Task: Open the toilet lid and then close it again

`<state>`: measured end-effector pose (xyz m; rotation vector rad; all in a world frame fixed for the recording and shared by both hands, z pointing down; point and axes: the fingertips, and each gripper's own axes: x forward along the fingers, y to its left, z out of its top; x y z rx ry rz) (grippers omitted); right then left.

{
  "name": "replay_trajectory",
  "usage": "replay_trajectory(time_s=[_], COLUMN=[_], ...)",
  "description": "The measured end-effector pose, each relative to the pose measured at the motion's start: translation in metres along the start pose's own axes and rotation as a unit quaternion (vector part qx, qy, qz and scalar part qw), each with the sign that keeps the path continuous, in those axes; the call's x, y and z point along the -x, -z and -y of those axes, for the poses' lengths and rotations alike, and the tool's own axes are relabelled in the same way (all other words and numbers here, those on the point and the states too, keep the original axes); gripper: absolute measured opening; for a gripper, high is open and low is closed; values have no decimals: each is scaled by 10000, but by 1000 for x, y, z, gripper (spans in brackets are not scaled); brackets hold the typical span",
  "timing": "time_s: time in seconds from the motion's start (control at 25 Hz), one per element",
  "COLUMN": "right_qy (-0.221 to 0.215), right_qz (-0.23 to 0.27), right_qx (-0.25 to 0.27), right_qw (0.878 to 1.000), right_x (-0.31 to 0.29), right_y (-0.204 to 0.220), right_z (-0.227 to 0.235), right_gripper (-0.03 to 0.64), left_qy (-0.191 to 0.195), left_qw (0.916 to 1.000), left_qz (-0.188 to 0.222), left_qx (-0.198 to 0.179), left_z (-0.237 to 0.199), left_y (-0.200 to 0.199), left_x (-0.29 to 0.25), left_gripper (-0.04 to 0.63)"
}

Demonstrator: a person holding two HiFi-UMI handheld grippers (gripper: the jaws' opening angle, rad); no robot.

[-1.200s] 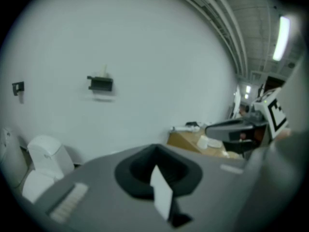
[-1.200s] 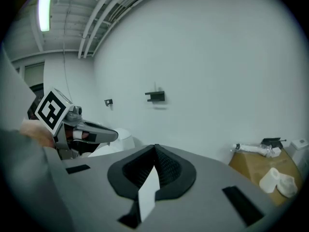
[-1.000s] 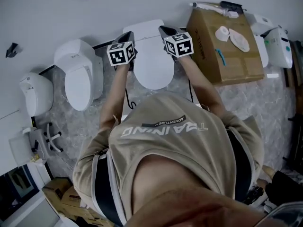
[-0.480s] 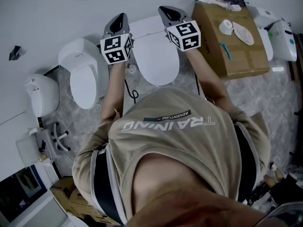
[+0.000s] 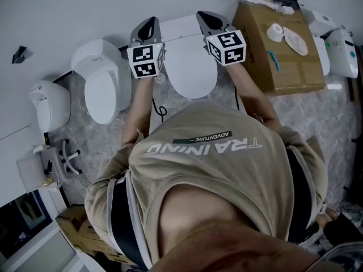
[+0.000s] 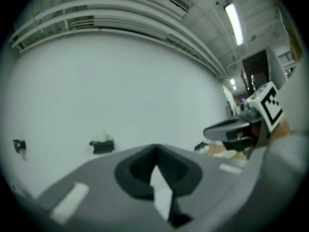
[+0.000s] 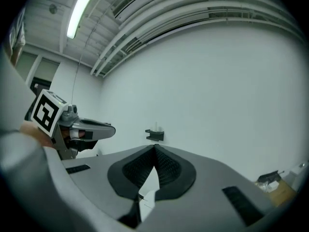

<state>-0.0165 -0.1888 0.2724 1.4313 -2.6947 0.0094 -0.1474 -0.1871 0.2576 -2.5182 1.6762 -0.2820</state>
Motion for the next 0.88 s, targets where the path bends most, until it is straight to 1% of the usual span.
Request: replay_trajectory(time_s=[0.12, 0.24, 0.32, 0.48, 0.68, 0.88], right_qy=[35, 64, 40, -28, -5, 116], right_qz=[81, 226, 318, 597, 413, 284], right_qx=[312, 312, 235, -158, -317, -524], right_qw=[9995, 9992, 9992, 9981, 9986, 9982], right_x=[6, 9, 7, 7, 13, 16], right_y=[-10, -19, -29, -46, -24, -8], right_z=[-3, 0, 3, 2, -3, 12], right_gripper=[11, 11, 11, 11, 11, 11], left_qy=[-24, -13, 50, 124, 207, 322], left_qw=[9999, 9998, 9998, 9998, 9997, 9994], left_qz=[112, 183, 169, 66, 43, 34], left_qx=[1, 66, 113, 133, 135, 143], left_z=[3, 5, 7, 7, 11, 22], left_y=[-8, -12, -11, -4, -2, -1], left_x=[4, 6, 8, 8, 2, -5], left_gripper=[3, 3, 3, 3, 3, 3])
